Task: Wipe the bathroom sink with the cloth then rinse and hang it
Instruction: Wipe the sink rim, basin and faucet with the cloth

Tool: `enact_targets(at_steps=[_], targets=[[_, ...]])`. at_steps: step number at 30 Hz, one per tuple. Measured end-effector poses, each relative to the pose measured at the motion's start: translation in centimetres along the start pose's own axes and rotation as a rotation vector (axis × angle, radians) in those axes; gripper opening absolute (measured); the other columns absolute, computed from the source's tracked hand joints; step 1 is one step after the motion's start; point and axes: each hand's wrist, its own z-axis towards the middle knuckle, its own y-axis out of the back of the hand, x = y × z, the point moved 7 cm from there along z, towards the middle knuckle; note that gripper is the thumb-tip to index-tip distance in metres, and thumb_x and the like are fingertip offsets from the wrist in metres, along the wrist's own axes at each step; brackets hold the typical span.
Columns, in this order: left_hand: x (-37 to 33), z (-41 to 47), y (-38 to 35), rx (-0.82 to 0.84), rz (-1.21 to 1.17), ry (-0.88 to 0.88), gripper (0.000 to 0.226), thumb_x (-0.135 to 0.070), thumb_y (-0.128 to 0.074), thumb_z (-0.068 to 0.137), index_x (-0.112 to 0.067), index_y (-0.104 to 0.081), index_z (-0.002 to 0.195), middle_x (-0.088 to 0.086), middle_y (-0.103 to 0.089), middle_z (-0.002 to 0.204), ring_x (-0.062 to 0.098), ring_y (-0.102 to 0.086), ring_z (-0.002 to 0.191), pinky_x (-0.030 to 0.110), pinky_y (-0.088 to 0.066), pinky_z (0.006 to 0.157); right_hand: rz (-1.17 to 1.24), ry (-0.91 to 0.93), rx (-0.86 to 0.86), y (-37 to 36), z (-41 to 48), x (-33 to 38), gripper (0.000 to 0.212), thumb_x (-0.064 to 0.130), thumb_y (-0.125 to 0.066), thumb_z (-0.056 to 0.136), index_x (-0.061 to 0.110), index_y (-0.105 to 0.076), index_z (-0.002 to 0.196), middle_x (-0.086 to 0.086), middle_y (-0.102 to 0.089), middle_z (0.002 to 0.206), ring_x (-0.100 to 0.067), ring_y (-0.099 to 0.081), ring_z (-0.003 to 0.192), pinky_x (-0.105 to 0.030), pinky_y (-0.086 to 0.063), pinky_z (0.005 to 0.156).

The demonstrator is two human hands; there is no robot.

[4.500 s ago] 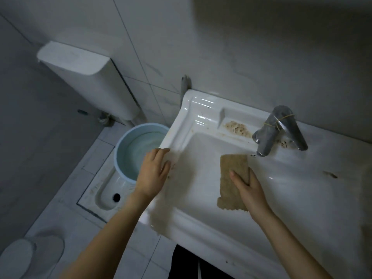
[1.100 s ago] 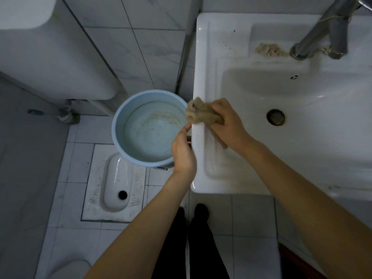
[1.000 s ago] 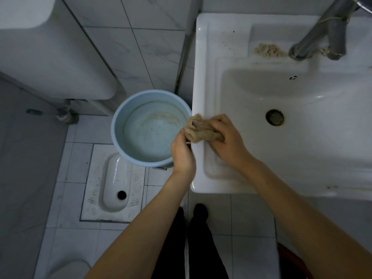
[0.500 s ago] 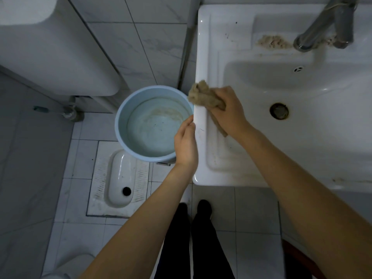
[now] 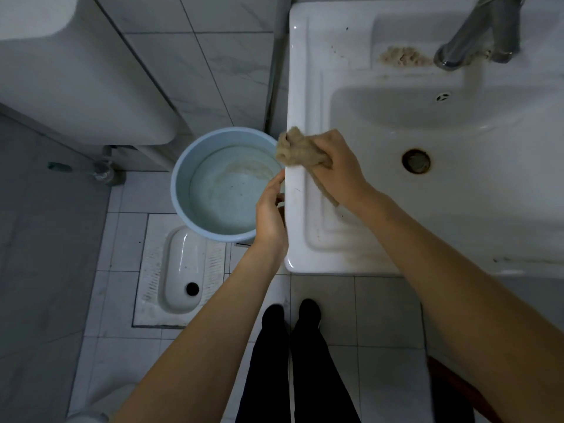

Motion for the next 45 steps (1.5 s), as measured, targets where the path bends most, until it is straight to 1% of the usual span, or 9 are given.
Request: enact_targets(at_steps=[2, 6, 12, 18, 23, 30, 38, 42, 45], targets=[[0.3, 0.0, 0.2, 0.001, -0.031, 0.036, 0.031, -0.037, -0.052, 0.095, -0.012, -0.070, 0.096, 0.002, -0.071, 0.078, 0.018, -0.067, 0.070, 0.034, -0.056, 0.075, -0.008, 0.051, 0.046, -0.5, -2.4, 0.1, 0.020, 0.012, -0.064, 0.085, 0.005, -0.065, 0.104, -0.003, -0.047, 0.098, -0.018, -0.054, 0.086, -0.008, -0.038, 0.071], [-0.1, 0.4, 0.3, 0.016, -0.014, -0.028, 0.044, -0.033, -0.040, 0.101, -0.009, -0.060, 0.131, 0.012, -0.068, 0.119, 0.024, -0.066, 0.108, 0.032, -0.054, 0.093, -0.030, 0.112, 0.160, -1.4, -6.1, 0.4, 0.027, 0.011, -0.062, 0.082, 0.004, -0.066, 0.108, -0.002, -0.047, 0.099, -0.012, -0.051, 0.086, -0.008, -0.036, 0.073], [-0.7, -0.3, -0.4, 0.098, 0.087, 0.016, 0.039, -0.040, -0.042, 0.100, -0.014, -0.065, 0.116, 0.003, -0.073, 0.088, 0.016, -0.070, 0.082, 0.026, -0.058, 0.069, 0.115, -0.036, 0.173, 0.0, -6.1, 1.1, 0.028, 0.010, -0.069, 0.083, 0.024, -0.062, 0.107, -0.003, -0.055, 0.094, -0.006, -0.054, 0.079, -0.012, -0.040, 0.071], [-1.8, -2.6, 1.6, 0.056, 0.535, -0.211, 0.035, -0.031, -0.037, 0.103, -0.023, -0.044, 0.136, -0.001, -0.062, 0.098, 0.017, -0.061, 0.091, 0.034, -0.052, 0.081, 0.211, -0.144, -0.011, 6.2, -7.1, 3.4, 0.031, 0.013, -0.064, 0.090, 0.040, -0.059, 0.106, 0.012, -0.062, 0.089, 0.011, -0.058, 0.080, -0.008, -0.044, 0.076], [0.7, -4.0, 2.4, 0.037, 0.556, -0.216, 0.030, -0.026, -0.034, 0.102, -0.018, -0.048, 0.077, -0.002, -0.050, 0.076, 0.012, -0.047, 0.073, 0.025, -0.043, 0.067, -0.047, -0.204, 0.000, 5.1, -8.5, 1.5, 0.030, 0.027, -0.063, 0.089, 0.024, -0.063, 0.119, -0.002, -0.056, 0.095, -0.008, -0.055, 0.080, -0.008, -0.038, 0.070], [2.3, -2.6, 3.3, 0.191, 0.439, -0.022, 0.050, -0.044, -0.046, 0.093, -0.003, -0.057, 0.118, 0.005, -0.060, 0.104, 0.019, -0.054, 0.096, 0.036, -0.045, 0.087, -0.058, -0.020, 0.240, -0.6, -6.8, 0.9, 0.033, 0.005, -0.064, 0.084, 0.010, -0.065, 0.117, -0.007, -0.054, 0.102, -0.019, -0.054, 0.093, -0.030, -0.044, 0.080], [1.3, -3.0, 3.5, 0.215, 0.483, 0.069, 0.038, -0.038, -0.034, 0.103, -0.017, -0.065, 0.106, 0.004, -0.061, 0.095, 0.015, -0.055, 0.082, 0.028, -0.049, 0.071, -0.207, 0.143, 0.610, -0.1, -12.6, 3.2, 0.039, 0.007, -0.055, 0.081, 0.029, -0.070, 0.110, 0.012, -0.046, 0.105, -0.013, -0.040, 0.098, -0.025, -0.031, 0.081], [0.8, -3.7, 2.9, 0.249, 0.618, 0.028, 0.034, -0.034, -0.043, 0.101, -0.010, -0.058, 0.120, 0.005, -0.065, 0.104, 0.018, -0.062, 0.091, 0.032, -0.053, 0.081, -0.257, -0.044, 0.526, 4.2, -13.5, 0.9, 0.041, -0.001, -0.061, 0.080, 0.024, -0.070, 0.111, -0.002, -0.055, 0.107, -0.023, -0.051, 0.098, -0.033, -0.039, 0.083], [0.6, -4.2, 2.1, 0.181, 0.715, -0.090, 0.028, -0.032, -0.047, 0.101, -0.005, -0.054, 0.107, 0.004, -0.057, 0.096, 0.016, -0.054, 0.087, 0.033, -0.047, 0.083, -0.228, -0.237, 0.166, 8.4, -13.9, 0.8, 0.031, 0.007, -0.063, 0.087, 0.015, -0.065, 0.117, -0.004, -0.049, 0.097, -0.021, -0.054, 0.083, -0.021, -0.039, 0.068]])
